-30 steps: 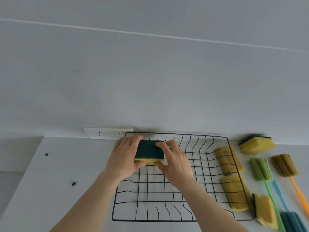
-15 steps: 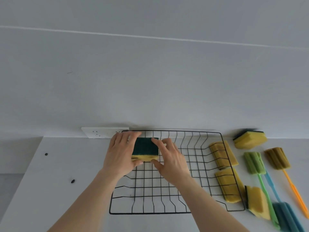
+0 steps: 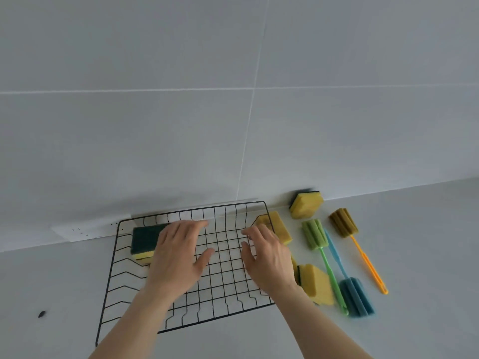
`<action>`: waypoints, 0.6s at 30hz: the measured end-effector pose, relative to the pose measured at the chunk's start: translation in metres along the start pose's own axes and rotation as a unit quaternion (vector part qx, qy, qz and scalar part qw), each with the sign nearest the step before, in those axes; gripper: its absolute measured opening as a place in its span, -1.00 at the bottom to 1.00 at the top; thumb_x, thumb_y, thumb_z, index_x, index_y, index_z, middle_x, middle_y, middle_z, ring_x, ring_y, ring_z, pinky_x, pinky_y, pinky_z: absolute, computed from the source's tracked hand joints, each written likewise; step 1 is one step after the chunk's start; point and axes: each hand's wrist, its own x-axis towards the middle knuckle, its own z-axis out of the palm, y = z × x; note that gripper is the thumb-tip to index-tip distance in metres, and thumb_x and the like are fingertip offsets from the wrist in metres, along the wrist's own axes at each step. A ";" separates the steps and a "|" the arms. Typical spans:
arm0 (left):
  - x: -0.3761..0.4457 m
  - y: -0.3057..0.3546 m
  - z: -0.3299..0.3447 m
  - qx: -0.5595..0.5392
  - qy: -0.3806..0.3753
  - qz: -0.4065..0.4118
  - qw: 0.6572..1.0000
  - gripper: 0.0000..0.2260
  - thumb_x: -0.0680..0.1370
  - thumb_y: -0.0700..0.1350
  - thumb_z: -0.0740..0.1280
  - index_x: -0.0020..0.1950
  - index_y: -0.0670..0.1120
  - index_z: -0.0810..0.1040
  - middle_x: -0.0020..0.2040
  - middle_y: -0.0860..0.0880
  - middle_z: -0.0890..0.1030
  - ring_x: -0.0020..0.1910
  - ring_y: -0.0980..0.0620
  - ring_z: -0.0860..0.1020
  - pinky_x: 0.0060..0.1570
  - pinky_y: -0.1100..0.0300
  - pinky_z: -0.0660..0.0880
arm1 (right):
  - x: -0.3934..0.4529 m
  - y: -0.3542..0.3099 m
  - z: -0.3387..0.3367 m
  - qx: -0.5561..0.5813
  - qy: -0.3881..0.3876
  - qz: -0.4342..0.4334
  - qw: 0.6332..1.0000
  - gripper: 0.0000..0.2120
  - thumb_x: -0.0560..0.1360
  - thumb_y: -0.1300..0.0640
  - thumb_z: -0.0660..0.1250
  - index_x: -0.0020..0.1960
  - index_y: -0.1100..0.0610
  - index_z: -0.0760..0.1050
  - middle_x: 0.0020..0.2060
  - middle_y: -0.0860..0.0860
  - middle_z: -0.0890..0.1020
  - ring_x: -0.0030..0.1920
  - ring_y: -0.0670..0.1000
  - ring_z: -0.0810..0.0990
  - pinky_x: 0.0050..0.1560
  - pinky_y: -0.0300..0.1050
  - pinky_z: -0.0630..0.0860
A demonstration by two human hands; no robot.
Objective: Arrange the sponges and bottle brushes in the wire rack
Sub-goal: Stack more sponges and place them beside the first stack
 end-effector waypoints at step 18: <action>0.040 0.183 0.093 0.173 -0.178 0.065 0.966 -0.43 0.55 0.22 0.26 0.49 0.01 0.30 0.48 0.00 0.37 0.56 -0.16 0.05 0.55 -0.14 -0.17 | -0.080 0.162 -0.081 -0.014 -0.240 -0.021 0.971 -0.13 0.32 -0.32 0.47 0.48 -0.25 0.08 0.24 -0.17 0.36 0.20 -0.05 0.36 0.21 -0.13 0.38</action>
